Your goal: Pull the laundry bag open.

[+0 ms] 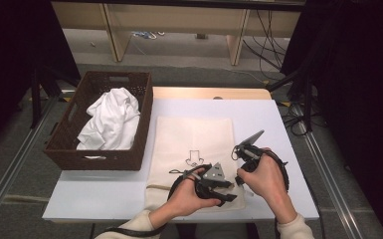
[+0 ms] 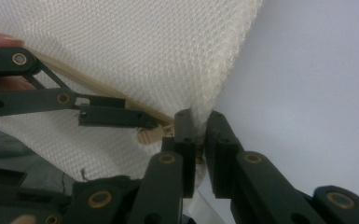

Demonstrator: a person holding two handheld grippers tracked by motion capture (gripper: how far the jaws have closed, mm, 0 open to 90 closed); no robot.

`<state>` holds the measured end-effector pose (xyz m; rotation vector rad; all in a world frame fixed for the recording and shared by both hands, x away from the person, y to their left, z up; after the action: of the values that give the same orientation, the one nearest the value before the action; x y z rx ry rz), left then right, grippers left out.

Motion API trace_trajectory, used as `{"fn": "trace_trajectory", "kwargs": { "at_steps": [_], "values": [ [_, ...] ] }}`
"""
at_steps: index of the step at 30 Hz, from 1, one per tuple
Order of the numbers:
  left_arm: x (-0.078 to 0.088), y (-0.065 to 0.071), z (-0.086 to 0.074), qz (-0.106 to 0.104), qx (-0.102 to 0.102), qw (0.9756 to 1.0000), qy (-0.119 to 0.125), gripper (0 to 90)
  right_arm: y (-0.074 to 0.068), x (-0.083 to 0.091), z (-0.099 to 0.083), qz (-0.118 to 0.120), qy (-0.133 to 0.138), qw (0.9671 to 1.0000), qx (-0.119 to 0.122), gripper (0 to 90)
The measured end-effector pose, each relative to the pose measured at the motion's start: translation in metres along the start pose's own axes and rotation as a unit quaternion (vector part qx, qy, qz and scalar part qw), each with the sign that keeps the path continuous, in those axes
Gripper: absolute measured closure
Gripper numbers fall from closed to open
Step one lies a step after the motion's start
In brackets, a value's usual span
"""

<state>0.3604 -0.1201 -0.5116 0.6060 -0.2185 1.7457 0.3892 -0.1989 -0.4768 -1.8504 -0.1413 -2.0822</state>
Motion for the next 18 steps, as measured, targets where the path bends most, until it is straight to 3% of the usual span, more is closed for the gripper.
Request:
{"fn": "trace_trajectory", "kwargs": {
  "at_steps": [3, 5, 7, 8, 10, 11, 13, 16, 18],
  "values": [
    [0.0, -0.002, -0.001, 0.001, 0.003, 1.0, -0.003, 58.1, 0.003, -0.004, 0.003, -0.004, 0.024, 0.9995, 0.02, 84.6],
    [0.0, -0.005, -0.001, 0.003, 0.011, 0.9999, -0.006, 62.0, 0.001, -0.003, 0.002, -0.005, 0.02, 0.9998, 0.006, 84.6],
    [-0.001, -0.005, -0.001, 0.007, 0.02, 0.9998, -0.003, 65.8, 0.003, -0.003, 0.004, -0.002, 0.027, 0.9993, 0.025, 84.6],
    [-0.001, -0.006, 0.0, 0.013, 0.021, 0.9997, -0.001, 68.0, 0.001, -0.003, 0.003, -0.004, 0.024, 0.9997, 0.009, 84.6],
    [-0.001, -0.007, 0.0, 0.008, 0.027, 0.9996, -0.006, 70.0, 0.001, -0.002, 0.003, -0.004, 0.025, 0.9996, 0.011, 84.6],
    [-0.002, -0.008, 0.001, 0.019, 0.029, 0.9994, 0.0, 72.4, -0.003, -0.001, 0.001, -0.002, 0.012, 0.9999, -0.009, 84.6],
    [-0.003, -0.009, 0.001, 0.022, 0.031, 0.9993, 0.0, 77.4, -0.002, -0.001, 0.001, -0.002, 0.015, 0.9999, 0.0, 84.6],
    [-0.002, -0.011, 0.001, 0.038, 0.023, 0.999, -0.008, 82.8, -0.002, -0.001, 0.001, -0.005, 0.012, 0.9999, -0.003, 84.6],
    [-0.003, -0.01, 0.001, 0.035, 0.028, 0.999, -0.007, 83.3, -0.002, -0.001, 0.0, -0.004, 0.01, 0.9999, -0.013, 84.7]
  ]
}}
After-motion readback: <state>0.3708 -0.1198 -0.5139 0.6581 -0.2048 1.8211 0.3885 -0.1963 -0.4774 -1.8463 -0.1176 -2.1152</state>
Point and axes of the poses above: each handheld gripper's, and its own axes: x roughly backward along the jaws, z roughly out of its top, y roughly to its right, the point moved 8 cm from there along -x, roughly forward along the jaws, and after that the axes turned 2 degrees about y, right-handed, at the moved point
